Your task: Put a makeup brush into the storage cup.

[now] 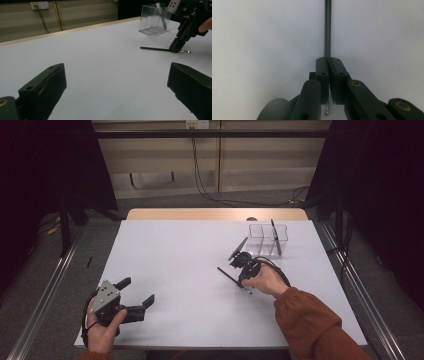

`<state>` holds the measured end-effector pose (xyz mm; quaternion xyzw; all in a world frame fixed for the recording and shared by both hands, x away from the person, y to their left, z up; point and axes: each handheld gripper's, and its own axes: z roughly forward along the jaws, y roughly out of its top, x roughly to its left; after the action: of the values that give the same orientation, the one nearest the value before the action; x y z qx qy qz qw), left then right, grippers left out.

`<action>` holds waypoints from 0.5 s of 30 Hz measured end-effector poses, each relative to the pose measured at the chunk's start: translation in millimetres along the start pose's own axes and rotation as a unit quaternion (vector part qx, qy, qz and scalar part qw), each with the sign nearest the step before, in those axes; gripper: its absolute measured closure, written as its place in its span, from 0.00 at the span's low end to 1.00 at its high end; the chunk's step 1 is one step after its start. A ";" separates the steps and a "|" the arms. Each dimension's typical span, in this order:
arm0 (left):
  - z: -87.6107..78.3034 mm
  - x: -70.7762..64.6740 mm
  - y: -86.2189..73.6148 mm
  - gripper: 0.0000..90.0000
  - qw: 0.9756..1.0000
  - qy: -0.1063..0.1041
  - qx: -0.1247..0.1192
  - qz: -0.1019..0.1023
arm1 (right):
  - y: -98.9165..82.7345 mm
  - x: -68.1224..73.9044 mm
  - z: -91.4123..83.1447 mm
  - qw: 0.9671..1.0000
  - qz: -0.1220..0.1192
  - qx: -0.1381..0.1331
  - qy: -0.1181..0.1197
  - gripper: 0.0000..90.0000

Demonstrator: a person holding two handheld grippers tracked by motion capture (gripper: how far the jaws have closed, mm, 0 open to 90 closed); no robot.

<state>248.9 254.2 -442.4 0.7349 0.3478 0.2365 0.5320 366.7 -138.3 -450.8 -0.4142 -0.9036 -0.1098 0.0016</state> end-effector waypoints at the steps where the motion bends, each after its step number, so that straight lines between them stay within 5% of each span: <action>1: 0.0 0.1 0.0 0.02 1.000 0.000 0.000 0.000 | -0.8 -1.1 0.2 1.000 -0.003 -0.003 0.002 0.96; 15: 1.5 -0.5 -0.3 0.02 1.000 -0.001 0.001 -0.002 | -9.8 -7.7 -18.1 0.997 0.014 -0.068 0.017 0.96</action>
<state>249.6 253.0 -443.1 0.7351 0.3487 0.2340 0.5322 362.9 -154.0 -435.8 -0.4237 -0.8881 -0.1780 -0.0098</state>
